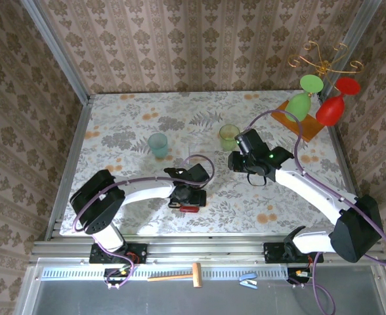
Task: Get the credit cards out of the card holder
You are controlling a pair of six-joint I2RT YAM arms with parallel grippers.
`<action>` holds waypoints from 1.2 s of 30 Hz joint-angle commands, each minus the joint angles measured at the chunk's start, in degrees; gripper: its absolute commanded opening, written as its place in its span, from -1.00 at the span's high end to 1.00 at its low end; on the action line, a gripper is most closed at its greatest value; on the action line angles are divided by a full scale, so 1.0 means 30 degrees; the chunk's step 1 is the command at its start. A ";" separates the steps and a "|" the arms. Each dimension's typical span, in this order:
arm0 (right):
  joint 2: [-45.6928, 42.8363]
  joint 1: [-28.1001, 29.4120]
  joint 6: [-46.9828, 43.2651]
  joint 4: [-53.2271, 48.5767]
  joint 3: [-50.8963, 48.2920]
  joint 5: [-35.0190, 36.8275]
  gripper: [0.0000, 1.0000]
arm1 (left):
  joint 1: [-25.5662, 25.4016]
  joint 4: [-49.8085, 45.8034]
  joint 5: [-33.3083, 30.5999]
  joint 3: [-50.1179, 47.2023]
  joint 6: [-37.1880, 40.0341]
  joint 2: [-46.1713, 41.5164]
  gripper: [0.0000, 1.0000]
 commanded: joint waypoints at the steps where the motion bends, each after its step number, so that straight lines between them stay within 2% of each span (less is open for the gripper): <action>1: -0.0348 -0.0050 0.0373 0.0120 -0.0221 -0.0744 0.34 | -0.0205 0.1598 0.0502 0.0067 -0.0104 -0.0558 -0.71; 9: -0.0081 0.0338 0.0953 0.0092 -0.0251 -0.1741 0.34 | 0.0802 0.1581 0.0677 -0.1190 0.0241 -0.3516 -0.72; 14: 0.0451 0.1097 0.1135 0.0048 -0.0244 -0.2034 0.33 | 0.1910 0.2537 0.1825 -0.2483 0.0405 -0.5279 -0.67; 21: 0.1414 0.2863 0.0883 0.0569 0.0024 -0.2475 0.28 | 0.4106 0.4503 0.4139 -0.5111 0.0284 -0.7612 -0.49; 28: 0.3079 0.3876 -0.3210 0.2549 -0.0434 -0.4134 0.26 | 0.6493 0.6530 0.6921 -0.6820 0.0428 -0.8668 -0.36; 36: 0.4730 0.4725 -1.4193 0.2260 -0.0274 -0.6656 0.24 | 0.8474 0.7207 0.8272 -0.7850 0.0853 -0.9218 -0.28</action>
